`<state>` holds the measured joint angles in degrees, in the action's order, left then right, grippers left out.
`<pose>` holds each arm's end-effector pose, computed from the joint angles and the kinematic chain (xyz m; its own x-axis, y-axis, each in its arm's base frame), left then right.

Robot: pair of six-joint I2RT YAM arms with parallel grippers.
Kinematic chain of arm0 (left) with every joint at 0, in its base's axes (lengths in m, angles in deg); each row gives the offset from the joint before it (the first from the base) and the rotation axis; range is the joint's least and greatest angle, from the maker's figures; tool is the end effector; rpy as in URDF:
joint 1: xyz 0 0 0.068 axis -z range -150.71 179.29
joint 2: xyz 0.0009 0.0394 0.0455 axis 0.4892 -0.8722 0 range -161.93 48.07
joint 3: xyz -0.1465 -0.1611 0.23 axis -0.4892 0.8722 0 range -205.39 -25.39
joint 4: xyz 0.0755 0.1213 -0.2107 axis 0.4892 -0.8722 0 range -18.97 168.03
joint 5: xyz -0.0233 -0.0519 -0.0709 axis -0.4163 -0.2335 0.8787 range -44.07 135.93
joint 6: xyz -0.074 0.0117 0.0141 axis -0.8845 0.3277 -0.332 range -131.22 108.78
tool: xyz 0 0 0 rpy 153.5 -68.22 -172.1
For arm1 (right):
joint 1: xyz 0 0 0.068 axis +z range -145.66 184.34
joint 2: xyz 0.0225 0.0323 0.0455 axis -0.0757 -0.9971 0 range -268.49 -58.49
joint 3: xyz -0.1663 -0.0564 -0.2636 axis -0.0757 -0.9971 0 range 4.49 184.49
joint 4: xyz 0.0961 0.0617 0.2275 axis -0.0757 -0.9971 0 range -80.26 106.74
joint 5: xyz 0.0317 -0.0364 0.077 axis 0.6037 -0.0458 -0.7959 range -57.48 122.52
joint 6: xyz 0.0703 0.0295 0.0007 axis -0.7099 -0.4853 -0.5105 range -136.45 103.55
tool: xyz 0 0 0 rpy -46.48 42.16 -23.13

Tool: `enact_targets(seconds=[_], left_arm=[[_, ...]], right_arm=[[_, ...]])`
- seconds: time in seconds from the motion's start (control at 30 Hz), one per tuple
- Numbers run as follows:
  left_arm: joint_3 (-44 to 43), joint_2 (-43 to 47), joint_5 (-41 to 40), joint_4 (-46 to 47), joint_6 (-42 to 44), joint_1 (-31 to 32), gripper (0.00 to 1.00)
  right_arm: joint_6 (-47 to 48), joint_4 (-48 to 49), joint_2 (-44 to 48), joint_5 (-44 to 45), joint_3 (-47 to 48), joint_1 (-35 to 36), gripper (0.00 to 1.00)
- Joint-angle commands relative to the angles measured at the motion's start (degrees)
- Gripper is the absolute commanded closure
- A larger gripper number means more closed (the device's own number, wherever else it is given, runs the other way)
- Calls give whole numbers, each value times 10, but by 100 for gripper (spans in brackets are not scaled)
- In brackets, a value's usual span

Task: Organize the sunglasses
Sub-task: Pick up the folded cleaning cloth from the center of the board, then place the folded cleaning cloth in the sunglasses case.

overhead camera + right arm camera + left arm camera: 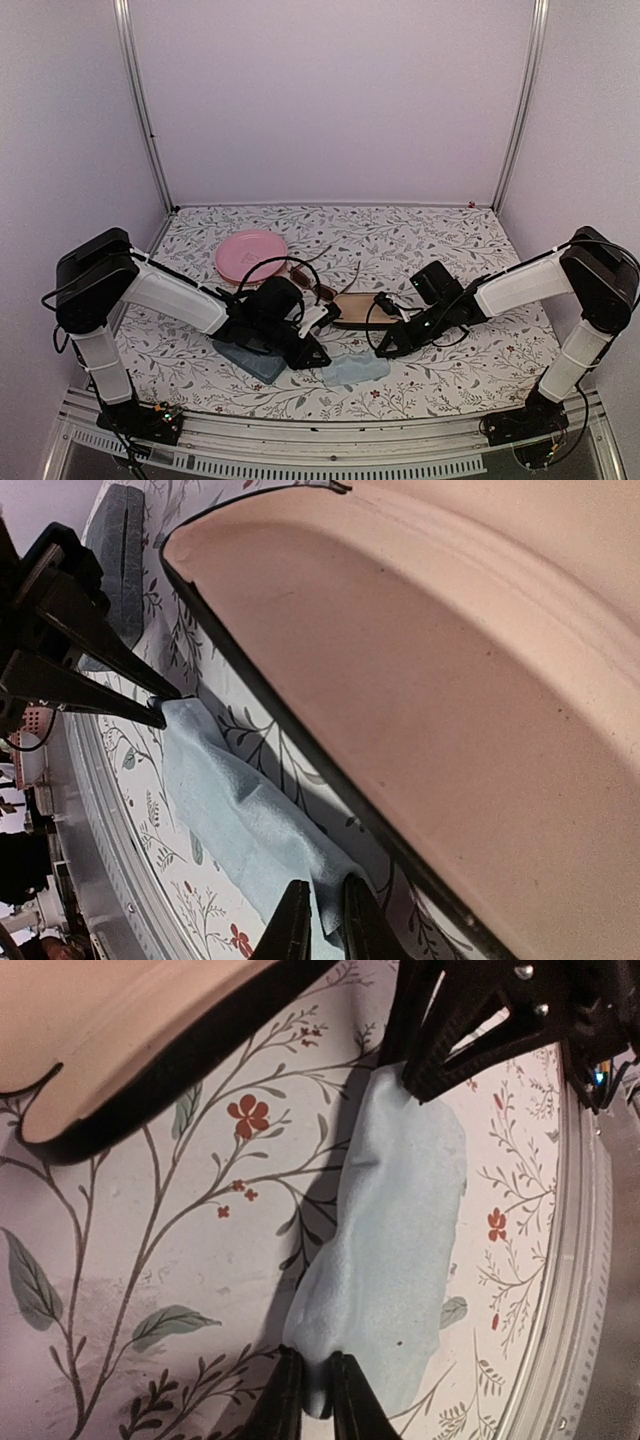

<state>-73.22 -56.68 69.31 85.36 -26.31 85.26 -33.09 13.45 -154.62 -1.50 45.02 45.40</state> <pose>0.1832 -0.3170 0.1446 -0.6470 0.5309 -0.5473 0.7625 0.4545 -0.4605 0.2044 0.2260 0.1495 -0.8369 -0.4142 -0.3578 -0.5455 0.5779 0.6070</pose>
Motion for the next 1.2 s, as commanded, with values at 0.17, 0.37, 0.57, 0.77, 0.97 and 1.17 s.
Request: enact_targets(seconds=[0.17,0.37,0.57,0.77,0.97,1.17], left_arm=[[4,-4,5,7,-4,0,100],[-4,6,2,4,-8,0,100],[-12,21,-6,0,-12,-5,100],[-37,17,-5,-11,-10,-7,100],[-89,7,-12,-34,4,-13,100],[-142,-12,-13,-68,28,-27,100]], right_arm=[[4,19,2,-8,-9,-3,93],[5,6,31,0,-12,-3,100],[9,-21,60,28,-12,-4,100],[12,-45,83,46,-4,-8,100],[19,-75,99,71,8,-24,100],[28,-97,122,84,20,-49,100]])
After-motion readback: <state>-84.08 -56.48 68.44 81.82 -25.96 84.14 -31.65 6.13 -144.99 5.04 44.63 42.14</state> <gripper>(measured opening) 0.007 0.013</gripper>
